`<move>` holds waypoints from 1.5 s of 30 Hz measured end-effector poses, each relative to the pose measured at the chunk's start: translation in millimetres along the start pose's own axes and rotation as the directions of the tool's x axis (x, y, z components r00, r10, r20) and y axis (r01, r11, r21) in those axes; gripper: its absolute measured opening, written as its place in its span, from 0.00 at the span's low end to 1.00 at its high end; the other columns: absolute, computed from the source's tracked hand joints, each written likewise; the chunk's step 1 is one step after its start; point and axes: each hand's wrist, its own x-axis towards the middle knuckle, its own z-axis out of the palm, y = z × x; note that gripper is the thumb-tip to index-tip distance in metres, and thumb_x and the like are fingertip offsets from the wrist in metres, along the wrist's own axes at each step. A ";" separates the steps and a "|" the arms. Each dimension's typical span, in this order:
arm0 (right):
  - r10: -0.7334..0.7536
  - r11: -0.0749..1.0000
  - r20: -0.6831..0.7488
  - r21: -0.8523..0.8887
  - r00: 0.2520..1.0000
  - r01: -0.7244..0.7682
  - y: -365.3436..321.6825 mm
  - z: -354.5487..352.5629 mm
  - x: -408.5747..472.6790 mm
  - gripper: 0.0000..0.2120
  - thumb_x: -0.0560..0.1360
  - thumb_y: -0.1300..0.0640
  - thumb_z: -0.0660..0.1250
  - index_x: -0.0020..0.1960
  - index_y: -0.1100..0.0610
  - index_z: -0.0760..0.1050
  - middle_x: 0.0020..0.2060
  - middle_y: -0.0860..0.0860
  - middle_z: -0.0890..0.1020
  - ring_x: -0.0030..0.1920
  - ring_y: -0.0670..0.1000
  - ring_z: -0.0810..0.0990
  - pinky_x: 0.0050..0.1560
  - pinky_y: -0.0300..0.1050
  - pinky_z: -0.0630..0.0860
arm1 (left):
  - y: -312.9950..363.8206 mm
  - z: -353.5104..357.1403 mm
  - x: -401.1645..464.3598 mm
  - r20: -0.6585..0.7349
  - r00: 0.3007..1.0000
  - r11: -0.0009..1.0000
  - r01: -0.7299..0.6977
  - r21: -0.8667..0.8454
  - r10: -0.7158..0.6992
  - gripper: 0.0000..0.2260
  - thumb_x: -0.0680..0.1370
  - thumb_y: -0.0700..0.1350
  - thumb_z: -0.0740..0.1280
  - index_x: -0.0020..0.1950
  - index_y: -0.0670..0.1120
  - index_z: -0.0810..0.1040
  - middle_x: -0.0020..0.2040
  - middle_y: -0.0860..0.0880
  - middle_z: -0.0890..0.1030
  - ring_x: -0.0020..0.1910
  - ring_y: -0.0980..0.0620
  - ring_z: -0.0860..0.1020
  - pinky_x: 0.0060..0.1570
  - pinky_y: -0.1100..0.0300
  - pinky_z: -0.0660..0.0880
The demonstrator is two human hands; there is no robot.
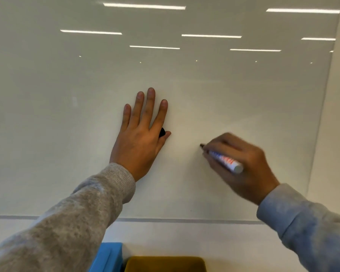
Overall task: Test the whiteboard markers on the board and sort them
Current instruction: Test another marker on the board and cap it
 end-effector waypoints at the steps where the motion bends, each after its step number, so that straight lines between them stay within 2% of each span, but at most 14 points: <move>1: 0.038 0.999 -0.076 -0.012 0.996 -0.039 3.6 -5.5 7.8 0.04 0.76 0.61 0.73 0.49 0.62 0.84 0.44 0.55 0.82 0.41 0.54 0.82 0.45 0.40 0.77 | 0.3 0.2 -0.3 0.000 1.000 1.000 0.002 0.002 -0.002 0.30 0.85 0.55 0.54 0.82 0.44 0.48 0.82 0.39 0.44 0.80 0.38 0.43 0.77 0.38 0.52; 5: 0.160 0.983 -0.271 -0.041 0.949 -0.178 6.0 -10.7 19.5 0.04 0.77 0.60 0.73 0.48 0.61 0.84 0.43 0.54 0.83 0.41 0.49 0.81 0.45 0.35 0.75 | -0.2 -0.8 0.5 -0.005 1.000 1.000 0.009 -0.001 -0.009 0.30 0.85 0.55 0.54 0.82 0.44 0.48 0.82 0.39 0.44 0.80 0.38 0.43 0.77 0.37 0.52; 11: 0.046 0.998 0.033 0.046 0.998 -0.047 -15.8 21.2 -15.1 0.07 0.77 0.57 0.73 0.52 0.60 0.83 0.46 0.53 0.82 0.43 0.51 0.81 0.44 0.39 0.79 | 0.1 -1.3 0.5 0.005 1.000 1.000 0.005 0.005 -0.005 0.30 0.85 0.55 0.54 0.82 0.44 0.48 0.82 0.39 0.44 0.80 0.38 0.44 0.76 0.37 0.54; 16: 0.155 0.988 -0.207 0.015 0.966 -0.155 2.1 -2.3 10.1 0.05 0.76 0.60 0.74 0.50 0.61 0.84 0.45 0.53 0.83 0.42 0.49 0.81 0.46 0.36 0.76 | 0.6 -3.3 0.4 0.014 1.000 1.000 0.012 0.003 -0.012 0.30 0.85 0.55 0.55 0.82 0.44 0.48 0.82 0.39 0.44 0.80 0.38 0.44 0.77 0.37 0.53; 18: 0.189 0.982 -0.226 0.033 0.956 -0.187 -1.3 0.1 8.5 0.05 0.76 0.60 0.74 0.50 0.61 0.84 0.45 0.53 0.83 0.43 0.48 0.81 0.47 0.33 0.76 | 0.3 -2.6 0.6 0.016 1.000 1.000 0.009 0.005 -0.010 0.30 0.85 0.55 0.55 0.82 0.44 0.48 0.82 0.39 0.44 0.80 0.38 0.44 0.77 0.37 0.53; 21: 0.068 0.997 0.025 0.031 0.997 -0.069 -16.4 19.1 -14.0 0.07 0.77 0.59 0.73 0.53 0.60 0.83 0.46 0.53 0.82 0.43 0.52 0.82 0.44 0.39 0.80 | 0.4 -3.4 0.4 0.017 1.000 1.000 0.011 0.005 -0.011 0.30 0.84 0.55 0.55 0.82 0.43 0.49 0.82 0.39 0.45 0.80 0.38 0.44 0.76 0.37 0.53; 23: -0.005 0.998 0.097 0.058 0.995 -0.001 -11.5 15.8 -17.5 0.06 0.77 0.60 0.72 0.52 0.60 0.83 0.47 0.53 0.81 0.43 0.53 0.81 0.45 0.42 0.79 | 0.5 -4.2 -0.2 0.024 1.000 1.000 0.010 0.012 -0.010 0.30 0.84 0.55 0.55 0.82 0.44 0.49 0.82 0.39 0.44 0.80 0.38 0.44 0.76 0.37 0.54; 25: 0.080 0.995 -0.056 0.057 0.995 -0.077 1.9 0.1 -6.9 0.03 0.77 0.61 0.72 0.50 0.59 0.84 0.45 0.52 0.82 0.43 0.51 0.82 0.48 0.37 0.76 | 0.1 -5.7 -1.3 0.033 0.999 1.000 0.012 0.014 -0.013 0.30 0.85 0.55 0.55 0.82 0.44 0.48 0.82 0.39 0.44 0.80 0.38 0.44 0.77 0.37 0.53; 28: 0.326 0.945 -0.292 0.059 0.899 -0.323 17.8 -25.0 8.7 0.04 0.76 0.56 0.74 0.51 0.54 0.83 0.46 0.48 0.83 0.44 0.46 0.82 0.46 0.35 0.78 | 0.6 -8.3 -0.2 0.050 0.999 1.000 0.008 0.016 -0.009 0.30 0.85 0.55 0.54 0.82 0.44 0.48 0.82 0.40 0.44 0.80 0.38 0.44 0.77 0.38 0.52; 31: 0.447 0.893 -0.257 0.076 0.857 -0.443 13.9 -26.2 6.0 0.08 0.76 0.53 0.73 0.55 0.52 0.82 0.48 0.45 0.82 0.46 0.44 0.81 0.45 0.27 0.76 | 1.1 -11.9 0.6 0.081 0.996 1.000 0.022 0.003 -0.022 0.30 0.85 0.55 0.54 0.82 0.44 0.48 0.82 0.40 0.43 0.80 0.39 0.43 0.77 0.38 0.53; 37: 0.623 0.779 -0.204 0.249 0.755 -0.575 0.3 -32.0 2.9 0.06 0.76 0.53 0.74 0.52 0.49 0.81 0.46 0.44 0.84 0.44 0.44 0.83 0.41 0.32 0.79 | 3.3 -24.8 2.5 0.145 0.989 0.998 0.044 -0.047 -0.036 0.29 0.85 0.54 0.54 0.82 0.45 0.49 0.82 0.41 0.43 0.81 0.39 0.44 0.77 0.39 0.54; 40: 0.680 0.727 -0.146 0.258 0.718 -0.636 -12.7 -34.0 -2.6 0.13 0.74 0.55 0.75 0.56 0.48 0.76 0.43 0.42 0.83 0.42 0.42 0.83 0.39 0.32 0.79 | 4.6 -36.6 -0.3 0.190 0.981 0.994 0.058 -0.093 -0.039 0.28 0.85 0.53 0.55 0.82 0.46 0.51 0.82 0.43 0.44 0.81 0.41 0.44 0.76 0.43 0.55; 42: 0.709 0.690 -0.101 0.305 0.698 -0.656 -19.4 -35.7 -6.2 0.22 0.72 0.58 0.77 0.60 0.46 0.70 0.41 0.43 0.83 0.40 0.42 0.83 0.40 0.35 0.80 | 8.9 -49.0 -6.8 0.196 0.979 0.981 0.088 -0.175 -0.053 0.26 0.85 0.51 0.56 0.81 0.46 0.56 0.82 0.44 0.49 0.81 0.44 0.49 0.74 0.48 0.58; 45: 0.762 0.596 -0.038 0.432 0.646 -0.677 -34.3 -36.3 -16.0 0.35 0.70 0.62 0.79 0.66 0.45 0.63 0.42 0.52 0.83 0.38 0.50 0.85 0.41 0.43 0.83 | 20.5 -67.6 -30.5 0.207 0.969 0.936 0.192 -0.296 -0.134 0.20 0.85 0.50 0.57 0.77 0.48 0.67 0.75 0.47 0.70 0.74 0.46 0.69 0.69 0.50 0.69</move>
